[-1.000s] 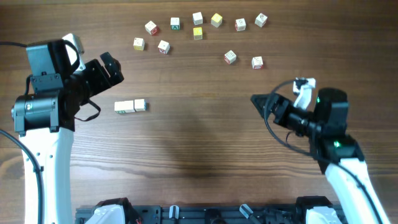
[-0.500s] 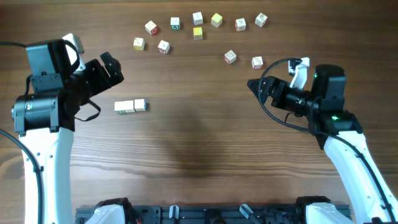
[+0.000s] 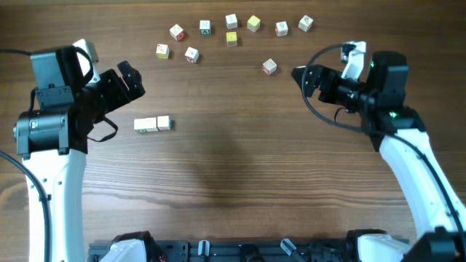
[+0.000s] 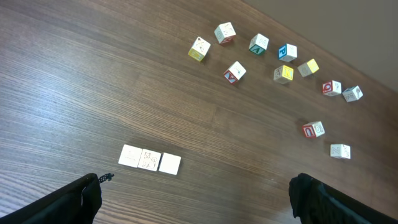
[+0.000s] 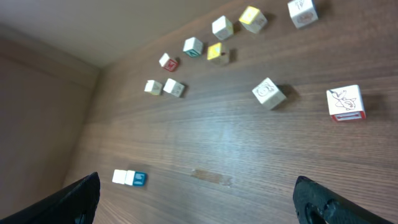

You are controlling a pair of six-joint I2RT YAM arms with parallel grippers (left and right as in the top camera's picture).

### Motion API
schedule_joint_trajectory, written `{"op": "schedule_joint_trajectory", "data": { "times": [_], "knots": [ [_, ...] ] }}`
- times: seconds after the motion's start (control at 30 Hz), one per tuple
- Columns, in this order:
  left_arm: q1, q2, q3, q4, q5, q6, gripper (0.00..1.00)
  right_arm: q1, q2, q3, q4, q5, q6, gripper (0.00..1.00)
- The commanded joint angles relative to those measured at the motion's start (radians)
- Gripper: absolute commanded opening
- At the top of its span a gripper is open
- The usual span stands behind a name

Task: Form a horizontal line
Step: 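Reach the right gripper to the far cluster and grasp the spiral block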

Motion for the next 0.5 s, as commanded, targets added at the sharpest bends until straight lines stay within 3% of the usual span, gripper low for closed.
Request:
{"op": "schedule_joint_trajectory", "data": {
  "times": [0.0,0.47],
  "knots": [
    [0.003,-0.003,-0.008,0.002,-0.01,-0.008,1.0,0.006,0.088,0.057,-0.026,0.017,-0.044,0.99],
    [0.003,-0.003,-0.008,0.002,-0.01,-0.008,1.0,0.011,0.146,0.197,-0.036,0.018,-0.059,0.99]
  ]
}}
